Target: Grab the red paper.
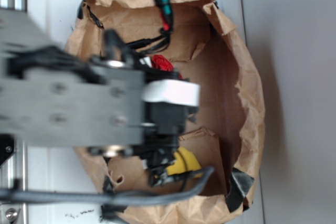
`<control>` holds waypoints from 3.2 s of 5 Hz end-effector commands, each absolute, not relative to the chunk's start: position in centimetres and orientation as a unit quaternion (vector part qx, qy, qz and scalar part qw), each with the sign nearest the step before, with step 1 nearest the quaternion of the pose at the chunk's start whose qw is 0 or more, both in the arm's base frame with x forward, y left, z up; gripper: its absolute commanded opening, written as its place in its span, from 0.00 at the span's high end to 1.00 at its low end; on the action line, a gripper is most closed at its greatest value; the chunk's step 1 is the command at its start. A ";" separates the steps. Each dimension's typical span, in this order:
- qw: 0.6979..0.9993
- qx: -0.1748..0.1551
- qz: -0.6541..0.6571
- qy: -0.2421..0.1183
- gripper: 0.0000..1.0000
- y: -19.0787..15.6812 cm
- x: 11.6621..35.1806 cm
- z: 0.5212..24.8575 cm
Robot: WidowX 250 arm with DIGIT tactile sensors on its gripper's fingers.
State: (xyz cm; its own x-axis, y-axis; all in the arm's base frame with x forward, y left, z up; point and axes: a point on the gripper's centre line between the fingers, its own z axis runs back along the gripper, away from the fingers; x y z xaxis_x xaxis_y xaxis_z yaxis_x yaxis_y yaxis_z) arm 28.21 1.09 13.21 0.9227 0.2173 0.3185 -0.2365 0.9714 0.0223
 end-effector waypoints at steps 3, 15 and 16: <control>0.946 0.064 0.281 -0.150 0.00 5.1 26.0 12.7; 0.937 0.054 0.304 -0.166 0.00 7.0 29.6 6.6; 0.935 0.064 0.302 -0.172 0.00 6.4 29.7 5.3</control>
State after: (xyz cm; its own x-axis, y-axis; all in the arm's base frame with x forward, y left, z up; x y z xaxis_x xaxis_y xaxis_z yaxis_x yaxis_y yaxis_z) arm 29.13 6.13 4.08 0.7682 0.5469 0.3328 -0.5896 0.8070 0.0347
